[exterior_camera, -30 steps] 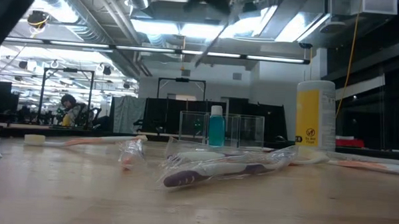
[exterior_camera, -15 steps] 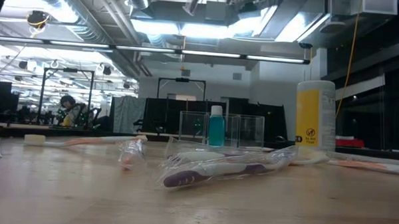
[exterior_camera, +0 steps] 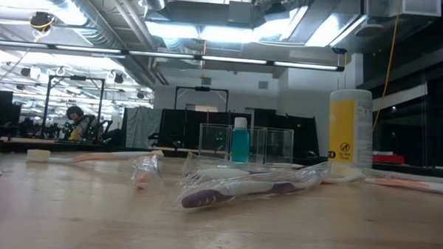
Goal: Pick & Place toothbrushing station
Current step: Put the purple toothbrush into the left section of the transparent organizer
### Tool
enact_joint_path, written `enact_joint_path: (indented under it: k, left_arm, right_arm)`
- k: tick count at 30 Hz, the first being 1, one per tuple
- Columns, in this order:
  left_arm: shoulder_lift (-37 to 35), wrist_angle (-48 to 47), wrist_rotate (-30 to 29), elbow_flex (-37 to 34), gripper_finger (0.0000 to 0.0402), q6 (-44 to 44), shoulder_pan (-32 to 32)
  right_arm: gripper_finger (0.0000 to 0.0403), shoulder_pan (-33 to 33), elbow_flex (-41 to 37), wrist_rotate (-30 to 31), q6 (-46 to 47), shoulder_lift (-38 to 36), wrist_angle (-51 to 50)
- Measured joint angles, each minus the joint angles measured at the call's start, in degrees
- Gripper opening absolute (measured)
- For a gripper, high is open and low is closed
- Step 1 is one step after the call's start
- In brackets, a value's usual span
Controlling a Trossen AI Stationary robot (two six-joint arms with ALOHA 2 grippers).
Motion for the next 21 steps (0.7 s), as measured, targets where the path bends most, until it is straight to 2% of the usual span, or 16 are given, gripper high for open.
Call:
enact_joint_path:
  k: [5, 9, 15, 21]
  left_arm:
    - [-3.21, -2.79, -6.92, 4.04, 0.0001, 6.26, -8.04]
    - [-9.24, -2.15, -6.87, 3.85, 0.0001, 15.42, -8.76]
    - [-13.98, -1.67, 6.23, -1.3, 0.0001, 22.94, 1.65]
    - [-18.03, 5.63, 23.89, -13.36, 0.0001, 27.05, 15.24]
  right_arm:
    - [0.0185, -0.02, 0.0, -1.4, -1.5, 0.0, 2.9]
    - [0.0185, -0.02, 0.0, -2.82, -4.09, 0.0, 6.53]
    - [0.0185, 0.22, 0.0, -3.03, -5.71, 0.0, 8.59]
    - [0.0185, 1.6, 0.0, -2.75, -5.49, 0.35, 9.14]
